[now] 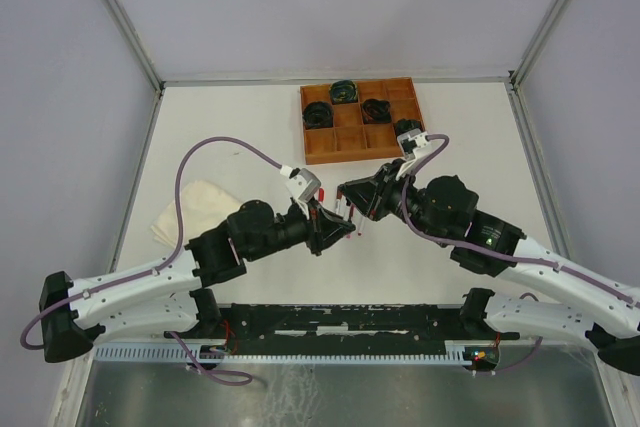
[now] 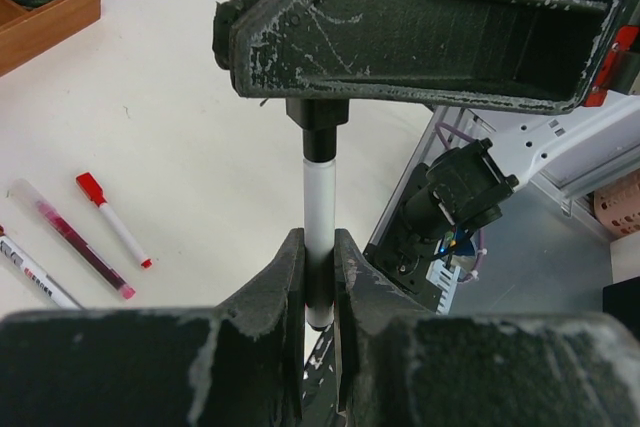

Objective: Insert the pens into the pen caps
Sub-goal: Press the pen cap onto the pen.

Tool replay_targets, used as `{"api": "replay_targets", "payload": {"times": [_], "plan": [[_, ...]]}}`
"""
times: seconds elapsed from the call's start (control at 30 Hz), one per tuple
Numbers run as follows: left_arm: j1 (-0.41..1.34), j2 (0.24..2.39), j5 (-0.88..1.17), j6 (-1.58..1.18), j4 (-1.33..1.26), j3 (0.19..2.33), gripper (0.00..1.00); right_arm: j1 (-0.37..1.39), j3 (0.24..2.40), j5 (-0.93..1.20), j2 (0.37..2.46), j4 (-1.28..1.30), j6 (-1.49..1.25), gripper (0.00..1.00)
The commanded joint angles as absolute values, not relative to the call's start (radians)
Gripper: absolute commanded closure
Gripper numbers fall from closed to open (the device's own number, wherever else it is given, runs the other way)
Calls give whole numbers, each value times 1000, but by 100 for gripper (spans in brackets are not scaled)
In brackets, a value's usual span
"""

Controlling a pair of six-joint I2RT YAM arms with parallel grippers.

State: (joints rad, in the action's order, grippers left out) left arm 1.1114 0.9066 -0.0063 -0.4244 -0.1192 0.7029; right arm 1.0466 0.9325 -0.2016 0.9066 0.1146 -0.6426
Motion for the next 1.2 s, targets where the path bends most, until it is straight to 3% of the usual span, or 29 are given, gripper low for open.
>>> {"api": "replay_targets", "payload": {"times": [0.0, 1.17], "plan": [[1101, 877, -95, -421, -259, 804, 97, 1064, 899, -51, 911, 205, -679, 100], [1148, 858, -161, -458, -387, 873, 97, 1251, 641, -53, 862, 259, -854, 100]]}}
